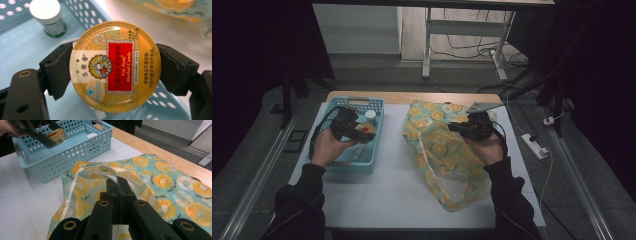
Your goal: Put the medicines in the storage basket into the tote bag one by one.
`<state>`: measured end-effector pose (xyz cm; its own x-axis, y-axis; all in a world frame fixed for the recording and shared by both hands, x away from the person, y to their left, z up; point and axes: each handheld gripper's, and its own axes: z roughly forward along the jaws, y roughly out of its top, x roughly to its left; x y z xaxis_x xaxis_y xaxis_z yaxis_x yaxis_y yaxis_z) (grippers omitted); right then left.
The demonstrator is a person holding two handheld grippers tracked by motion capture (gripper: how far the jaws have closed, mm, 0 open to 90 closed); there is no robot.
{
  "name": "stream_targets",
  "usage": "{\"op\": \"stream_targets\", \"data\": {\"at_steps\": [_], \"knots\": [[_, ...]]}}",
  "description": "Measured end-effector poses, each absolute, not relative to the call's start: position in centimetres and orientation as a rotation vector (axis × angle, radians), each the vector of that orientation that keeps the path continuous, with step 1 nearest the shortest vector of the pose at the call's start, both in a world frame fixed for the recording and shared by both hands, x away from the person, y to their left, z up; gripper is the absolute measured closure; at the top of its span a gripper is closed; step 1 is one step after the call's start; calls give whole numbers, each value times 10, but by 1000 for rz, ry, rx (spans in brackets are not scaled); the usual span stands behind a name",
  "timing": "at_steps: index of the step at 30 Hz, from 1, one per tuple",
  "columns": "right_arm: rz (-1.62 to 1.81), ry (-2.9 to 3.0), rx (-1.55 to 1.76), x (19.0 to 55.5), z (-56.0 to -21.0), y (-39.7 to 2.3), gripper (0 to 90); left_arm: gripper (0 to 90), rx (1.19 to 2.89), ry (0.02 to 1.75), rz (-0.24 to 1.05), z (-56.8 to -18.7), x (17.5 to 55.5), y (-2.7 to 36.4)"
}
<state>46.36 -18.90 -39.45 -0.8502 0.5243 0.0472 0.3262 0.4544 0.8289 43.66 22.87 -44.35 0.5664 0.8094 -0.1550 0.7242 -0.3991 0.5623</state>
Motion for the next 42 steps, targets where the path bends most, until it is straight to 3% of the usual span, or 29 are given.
{"op": "stream_targets", "data": {"at_steps": [24, 42], "knots": [[1338, 2502, 732, 464, -399, -185, 894, 205, 2231, 997, 123, -420, 408, 171], [1326, 2511, 729, 465, -401, -182, 894, 204, 2266, 813, 72, -409, 416, 107]]}}
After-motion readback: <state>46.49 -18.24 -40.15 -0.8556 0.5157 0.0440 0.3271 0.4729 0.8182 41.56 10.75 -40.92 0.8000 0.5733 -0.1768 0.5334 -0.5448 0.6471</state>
